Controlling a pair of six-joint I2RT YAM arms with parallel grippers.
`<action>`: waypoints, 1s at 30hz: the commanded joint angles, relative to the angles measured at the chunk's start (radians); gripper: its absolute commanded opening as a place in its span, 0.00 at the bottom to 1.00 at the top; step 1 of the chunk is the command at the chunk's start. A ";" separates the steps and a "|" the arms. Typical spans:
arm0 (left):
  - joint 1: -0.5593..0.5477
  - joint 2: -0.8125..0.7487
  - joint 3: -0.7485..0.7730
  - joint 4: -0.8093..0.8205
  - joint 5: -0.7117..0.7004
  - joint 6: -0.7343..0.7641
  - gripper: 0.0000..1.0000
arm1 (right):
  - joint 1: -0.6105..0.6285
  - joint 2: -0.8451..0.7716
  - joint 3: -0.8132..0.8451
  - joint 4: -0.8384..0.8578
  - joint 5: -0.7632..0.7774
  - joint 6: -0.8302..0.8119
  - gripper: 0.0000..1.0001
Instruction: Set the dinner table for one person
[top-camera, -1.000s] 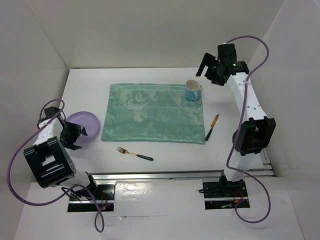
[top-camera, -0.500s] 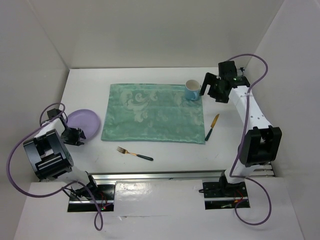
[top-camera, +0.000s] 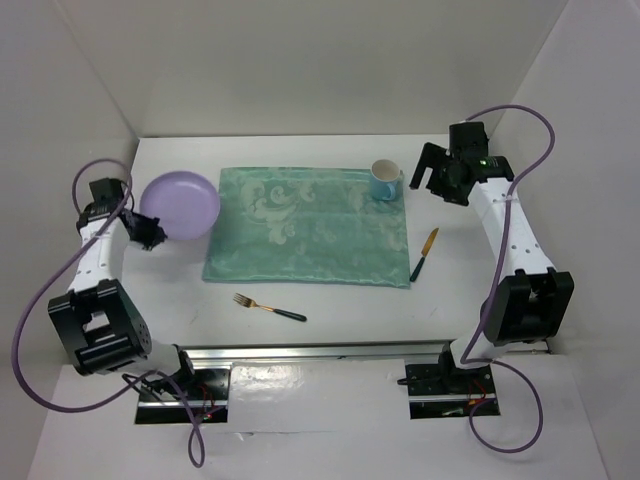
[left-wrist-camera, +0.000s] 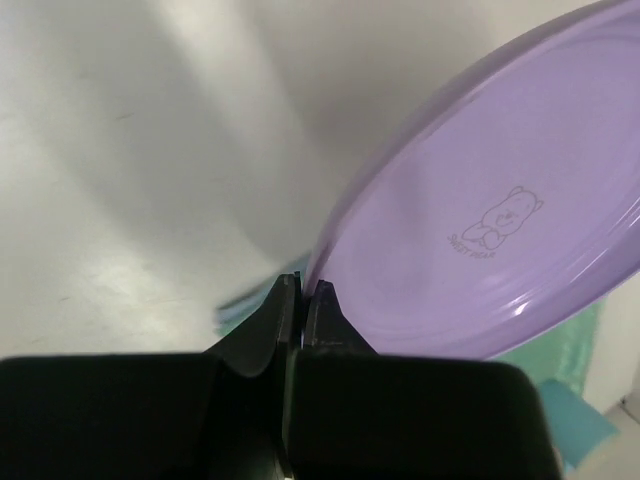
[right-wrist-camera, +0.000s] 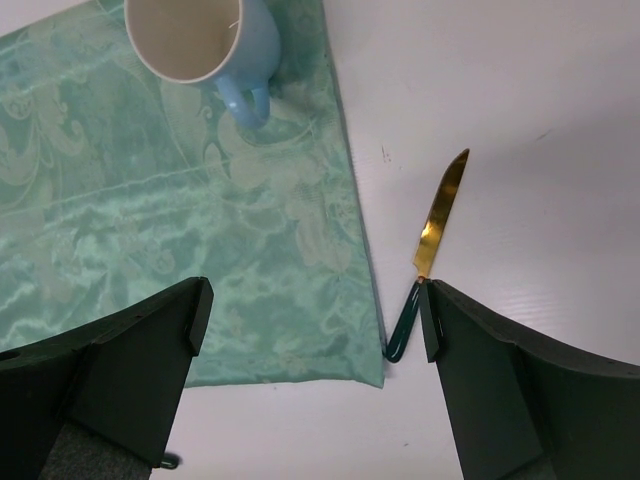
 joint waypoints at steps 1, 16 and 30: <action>-0.075 -0.061 0.131 -0.005 -0.005 0.053 0.00 | -0.007 -0.029 0.037 -0.028 0.018 -0.005 0.98; -0.627 0.405 0.529 -0.031 0.098 0.171 0.00 | -0.058 -0.100 -0.132 -0.025 0.038 0.044 0.98; -0.747 0.688 0.652 -0.118 0.068 0.209 0.13 | -0.093 -0.131 -0.380 -0.042 -0.005 0.128 0.94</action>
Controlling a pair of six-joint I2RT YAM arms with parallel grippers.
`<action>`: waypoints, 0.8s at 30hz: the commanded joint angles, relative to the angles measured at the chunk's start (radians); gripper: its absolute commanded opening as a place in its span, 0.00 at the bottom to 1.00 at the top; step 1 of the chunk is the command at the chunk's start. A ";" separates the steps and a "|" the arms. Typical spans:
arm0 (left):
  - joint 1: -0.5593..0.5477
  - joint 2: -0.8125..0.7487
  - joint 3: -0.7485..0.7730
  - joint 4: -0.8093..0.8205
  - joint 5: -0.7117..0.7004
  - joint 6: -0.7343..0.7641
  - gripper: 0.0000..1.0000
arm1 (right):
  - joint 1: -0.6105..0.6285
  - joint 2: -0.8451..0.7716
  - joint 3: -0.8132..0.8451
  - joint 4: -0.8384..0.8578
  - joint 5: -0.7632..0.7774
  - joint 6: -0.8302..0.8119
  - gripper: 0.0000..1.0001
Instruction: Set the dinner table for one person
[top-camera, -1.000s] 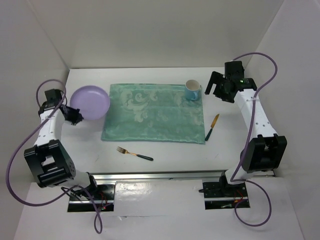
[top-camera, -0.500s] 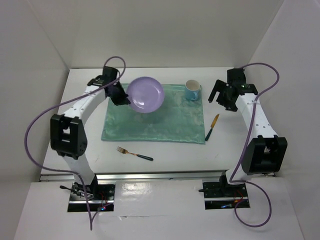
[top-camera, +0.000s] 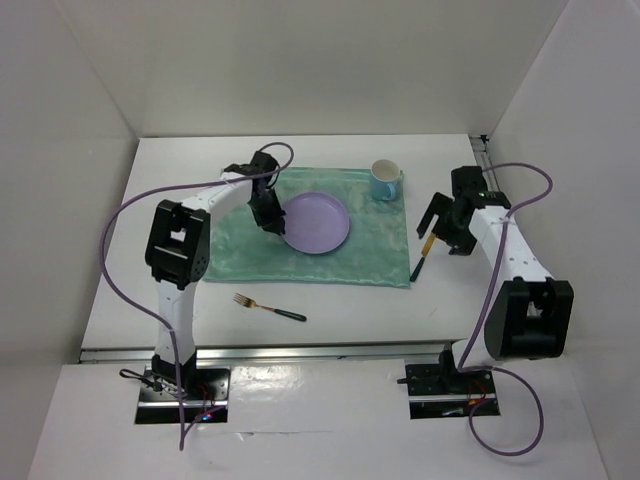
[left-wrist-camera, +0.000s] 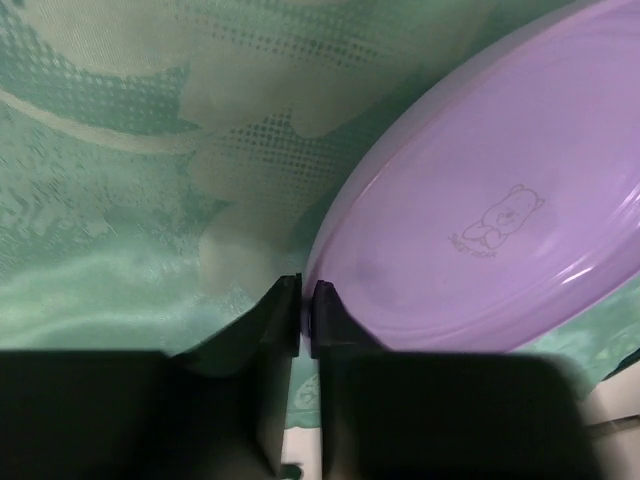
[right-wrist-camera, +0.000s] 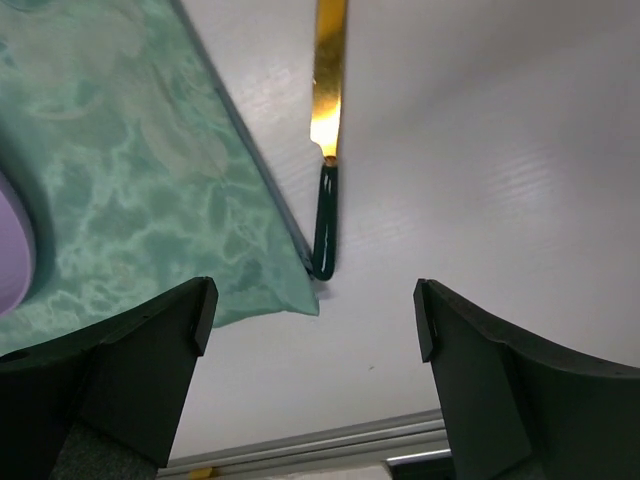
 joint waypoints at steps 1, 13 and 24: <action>-0.024 0.019 0.062 -0.050 -0.033 0.038 0.31 | -0.034 -0.034 -0.081 0.009 -0.037 0.061 0.91; -0.061 -0.151 0.072 -0.188 -0.197 0.059 0.71 | -0.016 0.138 -0.211 0.187 -0.117 0.118 0.63; -0.079 -0.444 -0.083 -0.214 -0.255 0.049 0.67 | 0.012 0.285 -0.267 0.271 -0.054 0.147 0.40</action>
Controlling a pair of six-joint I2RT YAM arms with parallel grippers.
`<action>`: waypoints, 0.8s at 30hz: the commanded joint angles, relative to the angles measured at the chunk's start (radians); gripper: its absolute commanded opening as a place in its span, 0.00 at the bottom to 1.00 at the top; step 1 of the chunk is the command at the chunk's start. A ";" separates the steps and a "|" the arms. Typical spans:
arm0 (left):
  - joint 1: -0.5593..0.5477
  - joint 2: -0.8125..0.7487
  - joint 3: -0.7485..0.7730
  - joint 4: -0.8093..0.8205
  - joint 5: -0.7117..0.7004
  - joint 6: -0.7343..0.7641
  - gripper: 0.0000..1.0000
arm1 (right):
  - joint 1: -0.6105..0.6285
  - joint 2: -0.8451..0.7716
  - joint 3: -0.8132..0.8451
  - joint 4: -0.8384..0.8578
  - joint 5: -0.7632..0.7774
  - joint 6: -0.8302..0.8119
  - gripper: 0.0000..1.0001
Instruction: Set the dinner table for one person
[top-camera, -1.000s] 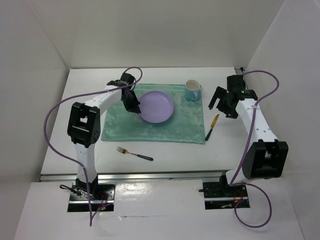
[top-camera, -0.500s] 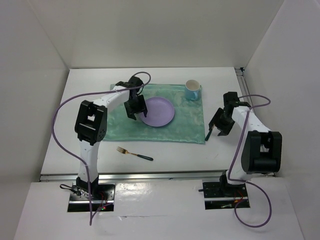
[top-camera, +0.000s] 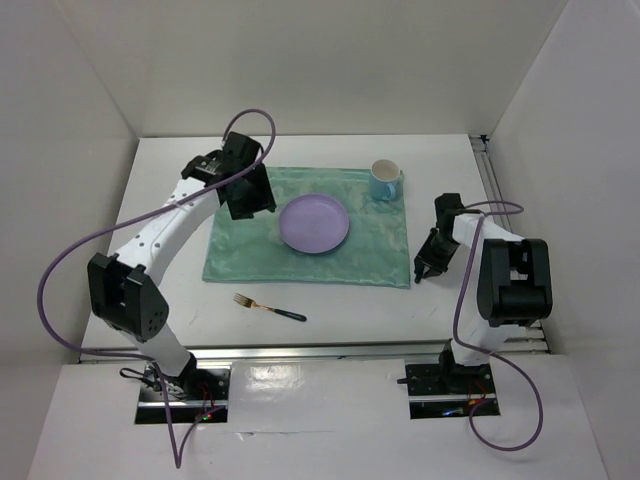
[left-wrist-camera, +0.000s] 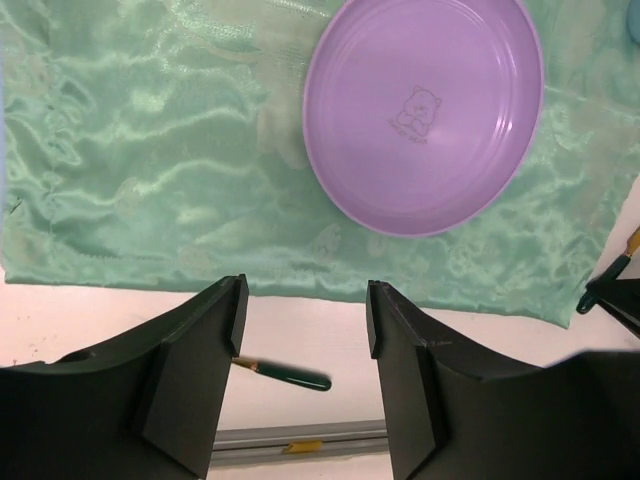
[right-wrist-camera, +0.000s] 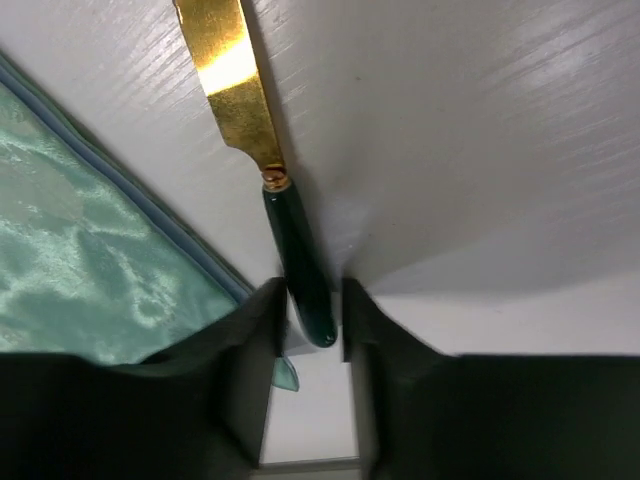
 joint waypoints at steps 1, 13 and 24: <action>-0.007 0.002 -0.028 -0.050 -0.030 0.001 0.66 | 0.013 0.059 -0.038 0.069 0.068 0.041 0.32; -0.138 -0.183 -0.313 -0.034 -0.197 -0.158 0.63 | 0.103 -0.191 0.175 -0.123 0.144 -0.037 0.00; -0.237 -0.289 -0.570 0.005 -0.135 -0.367 0.55 | 0.373 -0.084 0.212 -0.119 0.056 -0.018 0.00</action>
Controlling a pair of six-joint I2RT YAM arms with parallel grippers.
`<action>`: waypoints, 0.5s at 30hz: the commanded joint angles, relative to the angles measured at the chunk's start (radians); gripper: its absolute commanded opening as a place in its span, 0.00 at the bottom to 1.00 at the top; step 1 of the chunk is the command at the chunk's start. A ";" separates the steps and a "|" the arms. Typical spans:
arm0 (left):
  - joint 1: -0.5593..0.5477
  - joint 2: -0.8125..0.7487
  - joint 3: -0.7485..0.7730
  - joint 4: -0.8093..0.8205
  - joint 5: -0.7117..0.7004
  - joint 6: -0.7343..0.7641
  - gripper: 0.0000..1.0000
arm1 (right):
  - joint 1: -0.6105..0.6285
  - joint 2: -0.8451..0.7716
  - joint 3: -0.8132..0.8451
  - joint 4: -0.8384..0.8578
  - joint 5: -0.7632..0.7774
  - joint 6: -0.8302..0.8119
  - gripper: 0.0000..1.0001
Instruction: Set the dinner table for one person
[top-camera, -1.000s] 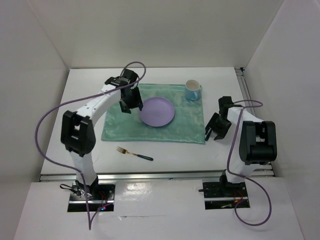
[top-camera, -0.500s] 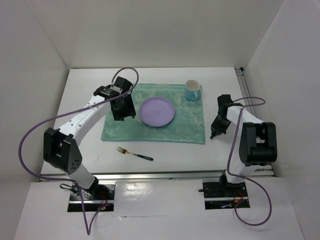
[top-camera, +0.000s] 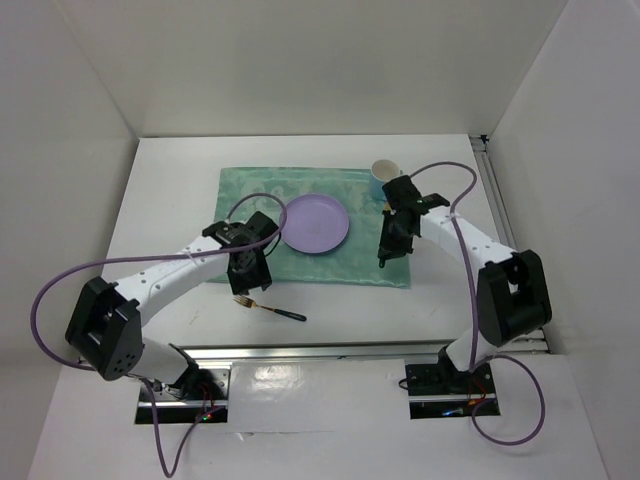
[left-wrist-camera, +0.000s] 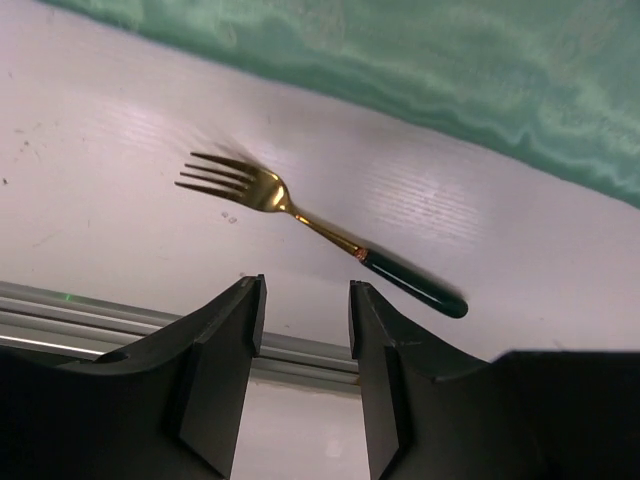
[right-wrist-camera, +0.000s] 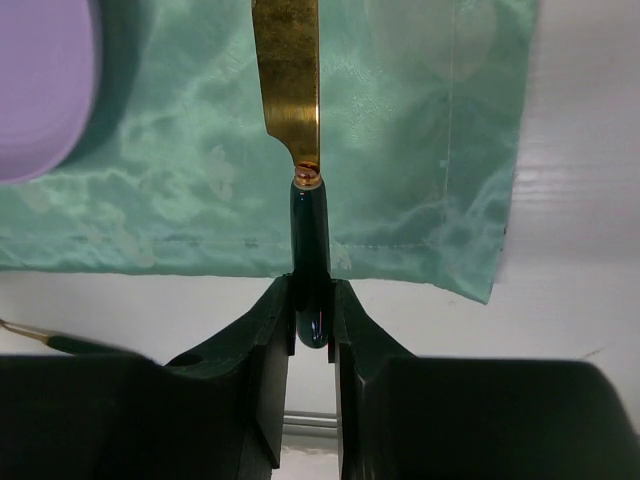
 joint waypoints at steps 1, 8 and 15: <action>-0.019 -0.053 -0.030 0.028 0.003 -0.092 0.55 | 0.003 0.052 0.021 -0.004 -0.015 0.011 0.00; -0.030 -0.053 -0.039 0.038 0.025 -0.092 0.60 | 0.003 0.163 0.045 0.096 -0.033 -0.032 0.00; -0.057 -0.053 -0.049 0.029 -0.010 -0.121 0.60 | -0.015 0.223 0.077 0.144 -0.043 -0.061 0.00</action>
